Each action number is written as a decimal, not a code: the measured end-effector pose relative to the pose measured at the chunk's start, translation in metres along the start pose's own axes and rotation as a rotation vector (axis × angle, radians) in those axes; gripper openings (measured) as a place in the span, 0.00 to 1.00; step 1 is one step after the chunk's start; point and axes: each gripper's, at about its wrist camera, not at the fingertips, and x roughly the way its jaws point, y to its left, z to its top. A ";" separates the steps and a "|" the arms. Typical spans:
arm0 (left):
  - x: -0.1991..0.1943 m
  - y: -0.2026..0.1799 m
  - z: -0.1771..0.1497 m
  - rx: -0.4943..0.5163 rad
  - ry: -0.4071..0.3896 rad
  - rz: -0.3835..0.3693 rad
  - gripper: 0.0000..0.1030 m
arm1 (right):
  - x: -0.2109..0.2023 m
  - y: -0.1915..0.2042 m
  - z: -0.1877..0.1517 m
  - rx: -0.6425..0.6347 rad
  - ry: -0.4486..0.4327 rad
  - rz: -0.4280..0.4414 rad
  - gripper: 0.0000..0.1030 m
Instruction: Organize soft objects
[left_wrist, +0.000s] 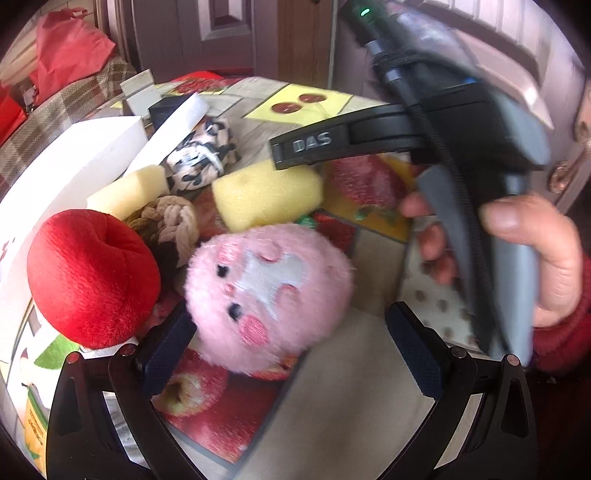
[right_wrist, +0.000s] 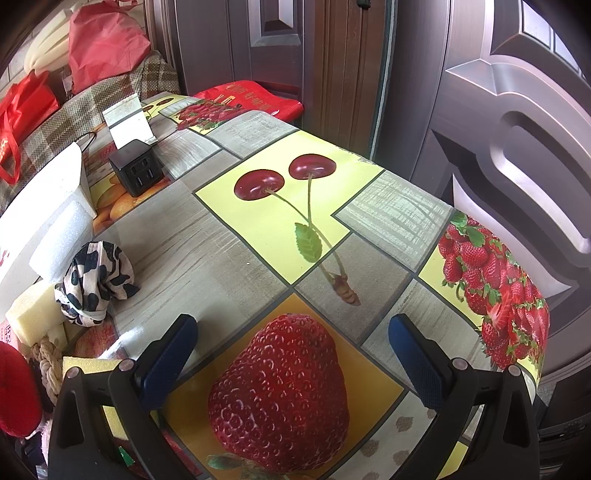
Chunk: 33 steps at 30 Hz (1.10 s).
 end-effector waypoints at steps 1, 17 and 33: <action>-0.009 -0.001 -0.002 -0.014 -0.037 -0.012 0.99 | 0.000 0.000 0.000 0.001 0.000 0.002 1.00; -0.223 0.118 -0.105 -0.453 -0.501 0.341 1.00 | -0.037 -0.027 -0.006 0.047 -0.204 0.645 1.00; -0.107 0.132 -0.109 -0.126 -0.018 0.386 0.95 | -0.065 0.058 -0.071 -0.727 -0.013 0.674 0.86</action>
